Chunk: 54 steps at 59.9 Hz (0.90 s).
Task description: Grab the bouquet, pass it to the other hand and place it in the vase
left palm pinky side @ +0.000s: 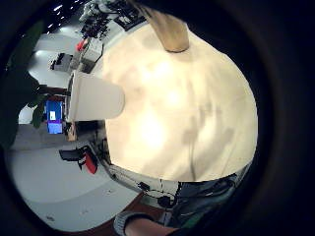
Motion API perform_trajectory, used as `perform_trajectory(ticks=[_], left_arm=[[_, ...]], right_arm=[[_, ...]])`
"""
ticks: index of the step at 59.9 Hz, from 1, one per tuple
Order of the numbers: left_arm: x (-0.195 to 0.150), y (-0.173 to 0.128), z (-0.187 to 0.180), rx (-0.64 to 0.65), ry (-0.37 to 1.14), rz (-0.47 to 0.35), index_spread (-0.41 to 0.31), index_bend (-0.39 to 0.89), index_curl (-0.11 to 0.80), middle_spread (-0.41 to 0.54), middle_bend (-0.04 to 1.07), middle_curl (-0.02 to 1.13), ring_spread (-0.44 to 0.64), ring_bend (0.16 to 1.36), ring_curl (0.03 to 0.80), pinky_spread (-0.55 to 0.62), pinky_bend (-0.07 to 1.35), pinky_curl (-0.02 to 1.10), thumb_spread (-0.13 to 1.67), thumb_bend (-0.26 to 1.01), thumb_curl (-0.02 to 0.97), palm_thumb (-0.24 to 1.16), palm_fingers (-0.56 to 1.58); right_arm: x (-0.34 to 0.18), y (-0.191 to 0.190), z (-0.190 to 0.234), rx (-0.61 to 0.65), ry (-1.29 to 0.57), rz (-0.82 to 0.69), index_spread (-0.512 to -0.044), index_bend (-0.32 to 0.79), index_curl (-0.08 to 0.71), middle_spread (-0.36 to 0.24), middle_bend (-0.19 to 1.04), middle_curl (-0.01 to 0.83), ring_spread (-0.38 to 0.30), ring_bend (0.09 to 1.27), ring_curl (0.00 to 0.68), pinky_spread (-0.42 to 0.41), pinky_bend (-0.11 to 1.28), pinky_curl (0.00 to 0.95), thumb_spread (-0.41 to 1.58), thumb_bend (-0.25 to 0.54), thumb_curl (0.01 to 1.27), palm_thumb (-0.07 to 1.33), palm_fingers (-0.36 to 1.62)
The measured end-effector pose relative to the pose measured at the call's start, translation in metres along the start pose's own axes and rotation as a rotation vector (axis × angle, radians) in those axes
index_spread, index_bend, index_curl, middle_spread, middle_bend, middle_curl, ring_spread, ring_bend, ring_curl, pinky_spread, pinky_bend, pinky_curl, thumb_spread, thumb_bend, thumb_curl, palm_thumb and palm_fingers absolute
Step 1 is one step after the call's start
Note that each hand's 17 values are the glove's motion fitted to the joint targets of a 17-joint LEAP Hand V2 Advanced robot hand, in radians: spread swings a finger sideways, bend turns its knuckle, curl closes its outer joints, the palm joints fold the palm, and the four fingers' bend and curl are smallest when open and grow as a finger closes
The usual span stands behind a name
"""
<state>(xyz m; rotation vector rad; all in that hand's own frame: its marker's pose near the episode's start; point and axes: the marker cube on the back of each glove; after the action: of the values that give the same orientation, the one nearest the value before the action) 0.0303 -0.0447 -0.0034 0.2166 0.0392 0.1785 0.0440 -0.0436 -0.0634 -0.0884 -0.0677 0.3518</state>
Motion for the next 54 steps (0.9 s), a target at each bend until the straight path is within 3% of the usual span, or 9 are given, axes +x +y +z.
perform_trajectory(ticks=[3, 11, 14, 18, 24, 30, 40, 45, 54], left_arm=[[0.0, -0.001, -0.001, -0.006, -0.016, -0.041, -0.021, 0.15, 0.339, 0.186, 0.17, 0.28, 0.3, 0.54, 0.278, 0.33, 0.41, 0.35, 1.19, -0.02, 0.245, 0.17, 0.26], [0.004, -0.007, -0.009, -0.021, -0.018, -0.065, -0.006, 0.14, 0.329, 0.197, 0.17, 0.29, 0.3, 0.56, 0.286, 0.33, 0.43, 0.36, 1.19, -0.02, 0.247, 0.17, 0.24], [0.01, -0.01, -0.009, -0.044, 0.013, -0.041, 0.002, 0.13, 0.324, 0.203, 0.17, 0.29, 0.3, 0.56, 0.289, 0.33, 0.44, 0.36, 1.19, -0.02, 0.245, 0.16, 0.23], [0.011, -0.006, -0.013, -0.104, -0.01, -0.088, 0.006, 0.14, 0.319, 0.209, 0.17, 0.29, 0.31, 0.57, 0.29, 0.34, 0.45, 0.36, 1.19, -0.02, 0.246, 0.15, 0.22], [0.016, -0.005, -0.016, -0.119, -0.028, -0.109, 0.009, 0.14, 0.315, 0.214, 0.17, 0.29, 0.31, 0.57, 0.291, 0.34, 0.45, 0.36, 1.19, -0.02, 0.247, 0.15, 0.21], [0.023, -0.007, -0.018, -0.105, -0.024, -0.094, 0.01, 0.14, 0.309, 0.216, 0.18, 0.3, 0.31, 0.58, 0.292, 0.34, 0.46, 0.36, 1.19, -0.02, 0.248, 0.15, 0.21], [0.031, -0.004, -0.012, -0.131, -0.017, -0.046, 0.011, 0.14, 0.301, 0.218, 0.18, 0.31, 0.31, 0.59, 0.293, 0.34, 0.46, 0.36, 1.19, -0.02, 0.25, 0.15, 0.2], [0.035, -0.004, -0.008, -0.141, -0.004, -0.021, 0.011, 0.14, 0.299, 0.218, 0.18, 0.31, 0.31, 0.59, 0.293, 0.34, 0.47, 0.36, 1.19, -0.02, 0.25, 0.15, 0.2], [0.03, -0.002, -0.001, -0.181, -0.037, -0.047, 0.017, 0.14, 0.294, 0.218, 0.18, 0.31, 0.31, 0.59, 0.293, 0.34, 0.47, 0.36, 1.19, -0.02, 0.251, 0.15, 0.2]], right_arm=[[-0.003, -0.01, -0.002, 0.107, -0.075, -0.056, -0.352, 0.09, 0.108, 0.068, 0.25, 0.367, 0.136, 0.52, 0.33, 0.238, 0.66, 0.375, 1.26, -0.019, 0.26, 0.41, 0.12], [-0.004, -0.013, 0.007, 0.046, -0.103, -0.076, -0.334, 0.09, 0.109, 0.079, 0.25, 0.366, 0.139, 0.54, 0.33, 0.24, 0.68, 0.373, 1.24, -0.019, 0.26, 0.41, 0.12], [0.0, -0.02, 0.012, 0.061, -0.089, -0.018, -0.328, 0.09, 0.11, 0.082, 0.25, 0.365, 0.139, 0.55, 0.33, 0.245, 0.68, 0.371, 1.24, -0.018, 0.26, 0.4, 0.12], [0.01, -0.039, 0.023, 0.135, -0.062, 0.091, -0.319, 0.09, 0.112, 0.089, 0.25, 0.365, 0.142, 0.56, 0.331, 0.246, 0.69, 0.372, 1.23, -0.017, 0.26, 0.4, 0.13], [0.006, -0.04, 0.043, 0.076, -0.102, -0.036, -0.308, 0.09, 0.111, 0.095, 0.26, 0.366, 0.149, 0.57, 0.331, 0.248, 0.69, 0.367, 1.23, -0.017, 0.26, 0.4, 0.14], [0.013, -0.054, 0.067, 0.104, -0.127, -0.038, -0.297, 0.08, 0.111, 0.098, 0.28, 0.371, 0.141, 0.58, 0.333, 0.249, 0.68, 0.364, 1.22, -0.02, 0.26, 0.39, 0.16], [0.02, -0.062, 0.118, 0.01, -0.142, -0.024, -0.295, 0.09, 0.115, 0.095, 0.31, 0.378, 0.138, 0.58, 0.331, 0.243, 0.66, 0.357, 1.21, -0.019, 0.26, 0.39, 0.17], [0.02, -0.06, 0.149, -0.114, -0.142, -0.037, -0.298, 0.1, 0.12, 0.091, 0.32, 0.378, 0.137, 0.58, 0.329, 0.242, 0.65, 0.353, 1.2, -0.018, 0.27, 0.39, 0.17], [0.028, -0.061, 0.199, -0.208, -0.123, 0.073, -0.299, 0.1, 0.125, 0.087, 0.32, 0.377, 0.136, 0.57, 0.324, 0.241, 0.64, 0.349, 1.19, -0.019, 0.27, 0.38, 0.18]])
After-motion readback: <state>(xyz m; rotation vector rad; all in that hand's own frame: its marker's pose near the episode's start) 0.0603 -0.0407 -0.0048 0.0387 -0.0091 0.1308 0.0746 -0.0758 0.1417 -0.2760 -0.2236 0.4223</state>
